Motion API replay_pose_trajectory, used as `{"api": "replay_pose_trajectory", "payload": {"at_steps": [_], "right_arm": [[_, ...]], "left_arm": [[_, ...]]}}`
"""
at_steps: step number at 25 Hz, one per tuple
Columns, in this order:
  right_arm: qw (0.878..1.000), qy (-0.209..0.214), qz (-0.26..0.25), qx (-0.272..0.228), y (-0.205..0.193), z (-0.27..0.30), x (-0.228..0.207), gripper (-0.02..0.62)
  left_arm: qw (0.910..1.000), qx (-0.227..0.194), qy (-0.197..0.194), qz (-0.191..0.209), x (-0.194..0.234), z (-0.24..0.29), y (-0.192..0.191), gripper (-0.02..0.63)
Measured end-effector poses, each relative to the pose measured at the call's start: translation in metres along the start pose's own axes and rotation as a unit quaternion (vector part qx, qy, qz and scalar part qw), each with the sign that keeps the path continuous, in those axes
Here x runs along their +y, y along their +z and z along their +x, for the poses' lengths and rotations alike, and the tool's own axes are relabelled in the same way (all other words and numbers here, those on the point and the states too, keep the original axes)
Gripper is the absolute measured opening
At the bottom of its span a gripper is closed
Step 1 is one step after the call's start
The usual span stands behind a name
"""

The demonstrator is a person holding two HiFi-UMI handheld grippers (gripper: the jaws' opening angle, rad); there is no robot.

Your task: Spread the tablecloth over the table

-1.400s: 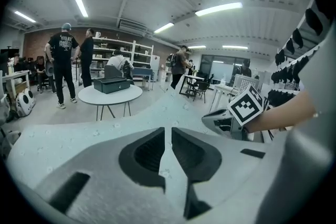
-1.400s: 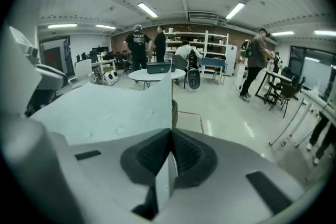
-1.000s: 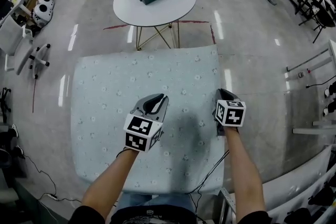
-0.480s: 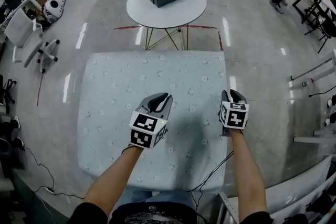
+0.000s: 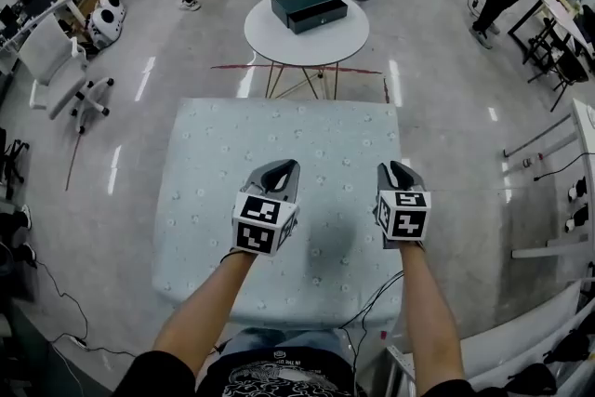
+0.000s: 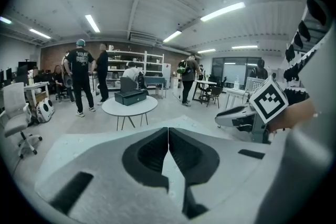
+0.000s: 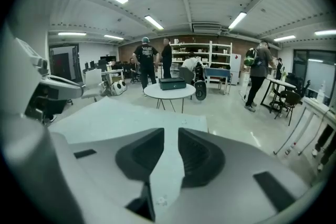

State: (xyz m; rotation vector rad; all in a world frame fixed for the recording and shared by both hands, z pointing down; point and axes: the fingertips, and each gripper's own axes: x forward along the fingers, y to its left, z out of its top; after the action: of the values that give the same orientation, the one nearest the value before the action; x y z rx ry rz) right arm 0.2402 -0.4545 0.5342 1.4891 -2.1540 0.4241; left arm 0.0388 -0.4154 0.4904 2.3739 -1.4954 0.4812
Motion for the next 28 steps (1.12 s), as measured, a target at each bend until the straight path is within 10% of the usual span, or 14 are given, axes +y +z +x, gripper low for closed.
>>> {"api": "replay_pose_trajectory", "payload": {"at_steps": [10,28], "right_arm": [[0.997,0.017,-0.022,-0.07,0.063,-0.107,0.101,0.021],[0.991,0.019,-0.047,-0.125,0.055,-0.25,0.226,0.006]], "left_arm": [[0.9993,-0.038,0.004,0.007,0.01,-0.113,0.028,0.002],[0.9968,-0.065,0.004,0.047,-0.006,-0.275,0.016,0.0]]}}
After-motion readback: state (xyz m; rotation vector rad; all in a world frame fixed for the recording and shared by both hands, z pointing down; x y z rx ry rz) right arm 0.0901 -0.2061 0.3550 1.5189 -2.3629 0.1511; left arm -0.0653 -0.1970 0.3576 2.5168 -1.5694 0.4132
